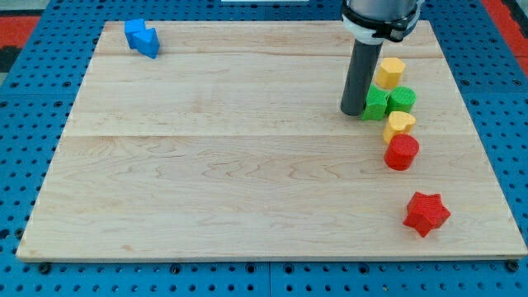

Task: Slide yellow hexagon closer to the yellow heart

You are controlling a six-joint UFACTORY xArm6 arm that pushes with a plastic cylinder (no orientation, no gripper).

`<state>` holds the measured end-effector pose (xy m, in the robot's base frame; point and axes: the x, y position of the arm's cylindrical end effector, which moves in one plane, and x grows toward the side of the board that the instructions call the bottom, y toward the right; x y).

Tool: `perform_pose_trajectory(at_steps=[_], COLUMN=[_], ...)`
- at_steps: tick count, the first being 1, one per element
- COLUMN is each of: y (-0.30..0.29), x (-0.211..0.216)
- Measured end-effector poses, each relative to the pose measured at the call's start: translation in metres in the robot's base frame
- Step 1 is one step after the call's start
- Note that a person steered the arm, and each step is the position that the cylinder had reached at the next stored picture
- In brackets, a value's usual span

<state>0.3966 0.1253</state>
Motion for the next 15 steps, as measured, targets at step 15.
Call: perform_pose_trajectory(at_steps=[15], y=[0.061], x=[-0.123])
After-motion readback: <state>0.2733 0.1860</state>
